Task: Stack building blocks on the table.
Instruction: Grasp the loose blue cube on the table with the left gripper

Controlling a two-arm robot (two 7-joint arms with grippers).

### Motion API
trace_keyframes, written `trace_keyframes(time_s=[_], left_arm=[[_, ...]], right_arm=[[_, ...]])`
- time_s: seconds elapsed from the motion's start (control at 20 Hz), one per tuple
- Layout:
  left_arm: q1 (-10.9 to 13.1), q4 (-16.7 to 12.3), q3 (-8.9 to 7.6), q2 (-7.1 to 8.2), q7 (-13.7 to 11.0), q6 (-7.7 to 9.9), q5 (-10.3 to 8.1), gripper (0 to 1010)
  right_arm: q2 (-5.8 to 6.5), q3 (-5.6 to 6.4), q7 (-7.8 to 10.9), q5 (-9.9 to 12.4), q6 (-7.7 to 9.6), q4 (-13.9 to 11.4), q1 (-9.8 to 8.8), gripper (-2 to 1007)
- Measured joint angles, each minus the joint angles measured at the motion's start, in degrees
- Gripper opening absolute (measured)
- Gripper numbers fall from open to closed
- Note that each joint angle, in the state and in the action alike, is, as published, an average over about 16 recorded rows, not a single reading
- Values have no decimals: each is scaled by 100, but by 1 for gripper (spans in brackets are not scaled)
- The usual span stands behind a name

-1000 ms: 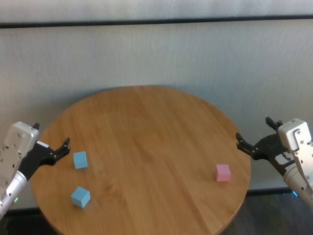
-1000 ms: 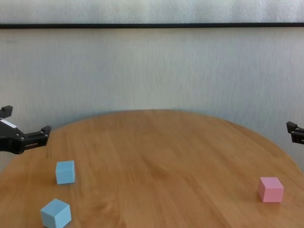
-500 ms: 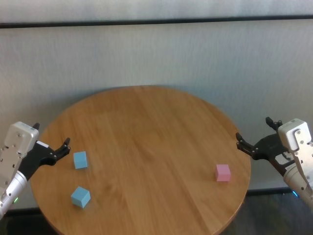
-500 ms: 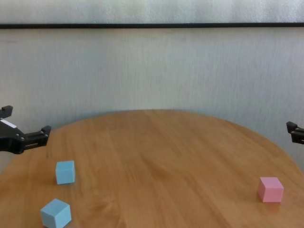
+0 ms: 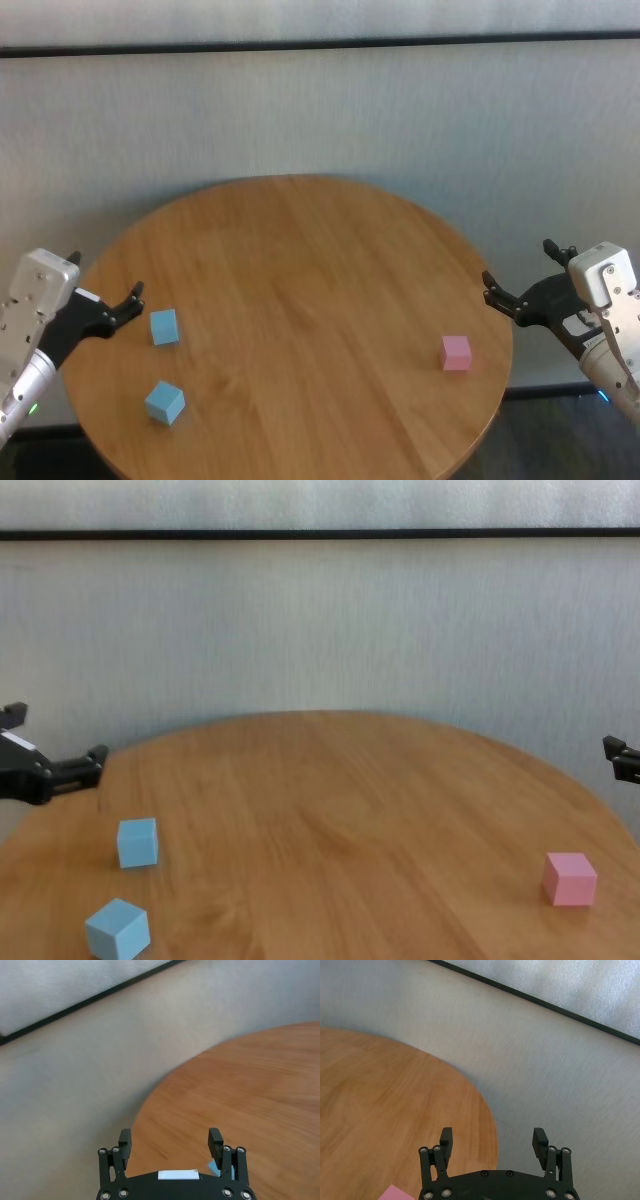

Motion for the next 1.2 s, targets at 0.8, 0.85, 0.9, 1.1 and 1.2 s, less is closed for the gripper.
trace_keyframes(time_s=[0.8,0.85,0.9,1.1,1.2], left_arm=[[320,-787,-501,433,-1193,1772,-1311,1003],[317,-829,-518,439,-1228,1900,-1364,1003],[312,-869,-533,445,-1259,2025,-1411,1003],[280,-1051,-546,478,-1303,2466,-1468,1002],[269,-1158,-537,499,-1276,2658,-1441,1002]], right_arm=[[0,0,0,0,0,0,0,1005],[0,0,0,0,0,0,0,1005],[0,0,0,0,0,0,0,1005],[0,0,0,0,0,0,0,1005],[0,0,0,0,0,0,0,1005]])
